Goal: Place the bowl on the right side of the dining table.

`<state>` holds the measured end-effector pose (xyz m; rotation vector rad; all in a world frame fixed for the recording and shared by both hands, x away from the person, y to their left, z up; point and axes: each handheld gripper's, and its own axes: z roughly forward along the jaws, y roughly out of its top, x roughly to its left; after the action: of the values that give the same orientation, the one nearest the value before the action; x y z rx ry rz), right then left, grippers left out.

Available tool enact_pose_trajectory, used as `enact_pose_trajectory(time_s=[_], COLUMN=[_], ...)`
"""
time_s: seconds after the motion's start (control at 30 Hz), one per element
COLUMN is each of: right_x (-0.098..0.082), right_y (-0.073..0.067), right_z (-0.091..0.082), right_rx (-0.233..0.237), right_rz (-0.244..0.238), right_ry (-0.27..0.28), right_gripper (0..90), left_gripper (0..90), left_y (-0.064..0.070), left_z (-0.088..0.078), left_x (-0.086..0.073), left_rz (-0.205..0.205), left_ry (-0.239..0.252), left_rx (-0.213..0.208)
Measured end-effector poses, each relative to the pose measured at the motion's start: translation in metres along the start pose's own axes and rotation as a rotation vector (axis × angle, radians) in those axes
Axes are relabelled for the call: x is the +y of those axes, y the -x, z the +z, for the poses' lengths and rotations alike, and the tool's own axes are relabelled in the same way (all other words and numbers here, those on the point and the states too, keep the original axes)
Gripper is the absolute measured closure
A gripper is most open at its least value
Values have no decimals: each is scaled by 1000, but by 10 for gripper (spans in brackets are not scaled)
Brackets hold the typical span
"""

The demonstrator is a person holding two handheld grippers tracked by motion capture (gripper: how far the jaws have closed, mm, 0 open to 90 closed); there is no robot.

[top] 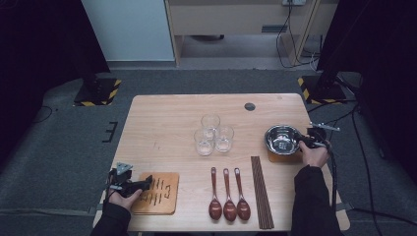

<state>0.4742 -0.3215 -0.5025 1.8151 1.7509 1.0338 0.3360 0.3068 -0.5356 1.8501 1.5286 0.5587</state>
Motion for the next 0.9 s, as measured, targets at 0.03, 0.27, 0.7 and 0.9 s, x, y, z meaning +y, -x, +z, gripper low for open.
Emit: enact_pose_trajectory(time_s=[0.03,0.27,0.7,0.9], right_x=[0,-1,-3,-2], right_y=[0,2,5,2], right_z=[0,2,3,-1], right_rx=[-3,-15,-49,-57], right_rz=[-2,-16,-55,-92], right_ry=[-2,-9,-16,1], right_gripper=[793,779,678,594], left_gripper=[0,0,0,0], left_y=[0,0,0,0], left_z=[0,0,0,0], left_x=[0,0,0,0], left_rz=[0,0,1,-1], left_ry=[0,0,0,0], left_rx=[0,0,0,0])
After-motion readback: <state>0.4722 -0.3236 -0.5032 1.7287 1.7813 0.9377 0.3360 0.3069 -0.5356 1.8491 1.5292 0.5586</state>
